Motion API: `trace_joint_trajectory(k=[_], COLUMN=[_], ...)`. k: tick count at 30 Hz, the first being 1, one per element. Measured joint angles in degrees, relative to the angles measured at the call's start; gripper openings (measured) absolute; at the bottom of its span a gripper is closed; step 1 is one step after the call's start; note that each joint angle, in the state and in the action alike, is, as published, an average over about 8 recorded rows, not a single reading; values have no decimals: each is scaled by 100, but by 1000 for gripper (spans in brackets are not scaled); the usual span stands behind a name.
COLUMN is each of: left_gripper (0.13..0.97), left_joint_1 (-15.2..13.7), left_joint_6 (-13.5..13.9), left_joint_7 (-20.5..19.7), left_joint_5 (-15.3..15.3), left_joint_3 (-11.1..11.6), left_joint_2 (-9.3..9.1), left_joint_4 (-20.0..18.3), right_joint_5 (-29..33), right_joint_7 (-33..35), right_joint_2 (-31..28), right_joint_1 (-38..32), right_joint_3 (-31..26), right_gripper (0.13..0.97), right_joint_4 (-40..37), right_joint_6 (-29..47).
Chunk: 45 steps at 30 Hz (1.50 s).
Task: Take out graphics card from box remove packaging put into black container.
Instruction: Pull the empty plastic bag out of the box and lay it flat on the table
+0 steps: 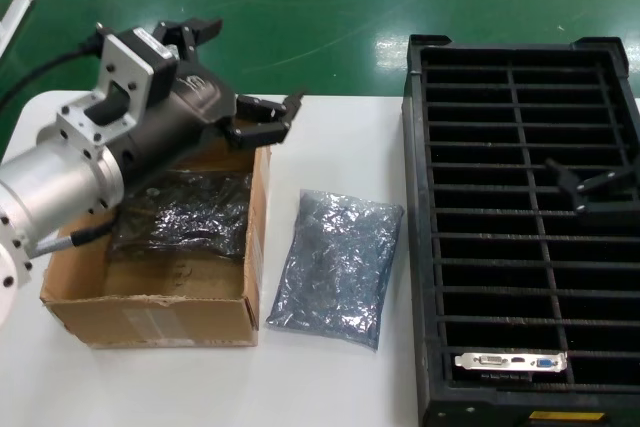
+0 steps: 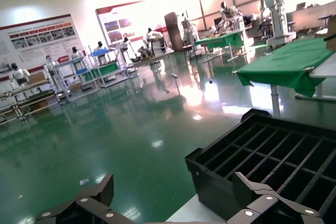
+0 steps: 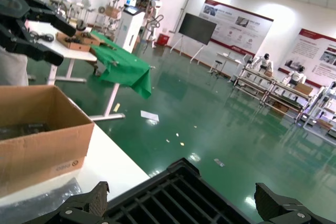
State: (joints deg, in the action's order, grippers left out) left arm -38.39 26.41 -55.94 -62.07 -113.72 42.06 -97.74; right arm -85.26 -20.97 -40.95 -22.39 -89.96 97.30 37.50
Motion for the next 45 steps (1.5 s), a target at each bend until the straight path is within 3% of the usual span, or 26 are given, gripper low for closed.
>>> trace_joint_trajectory(k=[4, 13, 22, 45], left_gripper=[769, 897, 959, 966], left_joint_1=[228, 749, 1280, 2626], left_joint_6=[-157, -515, -879, -1805], left_joint_7=[336, 1093, 1865, 3820], left_joint_5=[-245, -801, -1367, -2808], left_joint_3=[131, 431, 734, 1508], left_joint_2=[-148, -487, -831, -1701], left_joint_4=[36, 118, 202, 415], right_joint_5=[-107, -350, -596, -1222], right_joint_7=[126, 410, 699, 1432], right_joint_2=[141, 465, 793, 1625], right_joint_1=[133, 438, 747, 1532], right_joint_3=[-10, -34, -57, -117], right_gripper=[966, 966, 966, 966], right_joint_4=[-34, -110, -187, -385], right_joint_6=[-225, -733, -1250, -2561])
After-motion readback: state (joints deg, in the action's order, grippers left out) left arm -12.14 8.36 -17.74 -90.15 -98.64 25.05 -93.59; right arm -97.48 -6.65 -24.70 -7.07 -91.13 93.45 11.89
